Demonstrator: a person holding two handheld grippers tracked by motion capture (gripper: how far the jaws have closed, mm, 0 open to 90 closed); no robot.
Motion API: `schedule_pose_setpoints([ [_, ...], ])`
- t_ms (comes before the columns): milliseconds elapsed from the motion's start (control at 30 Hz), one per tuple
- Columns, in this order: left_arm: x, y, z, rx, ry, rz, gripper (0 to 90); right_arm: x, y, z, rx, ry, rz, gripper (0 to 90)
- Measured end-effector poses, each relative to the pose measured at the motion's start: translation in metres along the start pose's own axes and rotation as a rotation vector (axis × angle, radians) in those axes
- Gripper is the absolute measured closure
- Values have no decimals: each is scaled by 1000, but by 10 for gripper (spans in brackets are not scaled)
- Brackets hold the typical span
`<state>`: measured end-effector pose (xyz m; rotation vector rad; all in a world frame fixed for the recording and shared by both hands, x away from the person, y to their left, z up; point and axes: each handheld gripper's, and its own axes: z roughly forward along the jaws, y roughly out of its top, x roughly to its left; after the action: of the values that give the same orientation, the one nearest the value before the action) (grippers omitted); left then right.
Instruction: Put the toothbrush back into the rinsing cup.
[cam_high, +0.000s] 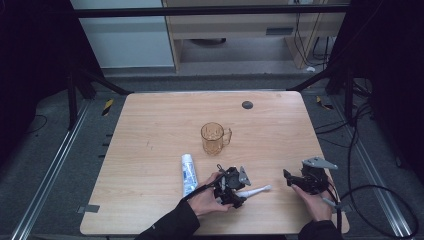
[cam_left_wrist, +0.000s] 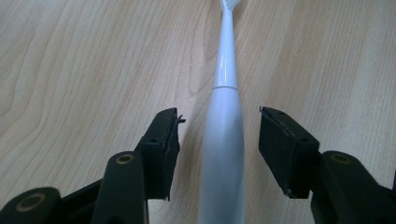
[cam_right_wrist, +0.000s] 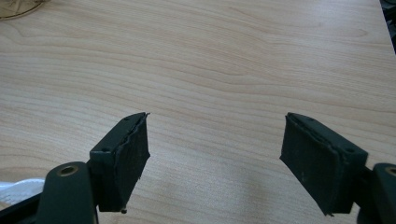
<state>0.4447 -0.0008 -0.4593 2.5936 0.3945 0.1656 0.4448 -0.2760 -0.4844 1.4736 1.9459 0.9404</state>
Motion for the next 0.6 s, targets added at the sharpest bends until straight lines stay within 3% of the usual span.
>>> schedule_pose_setpoints([
  [600, -3, 6, 12, 52, -10, 29, 524, 0, 0, 1, 19, 7, -4, 240],
])
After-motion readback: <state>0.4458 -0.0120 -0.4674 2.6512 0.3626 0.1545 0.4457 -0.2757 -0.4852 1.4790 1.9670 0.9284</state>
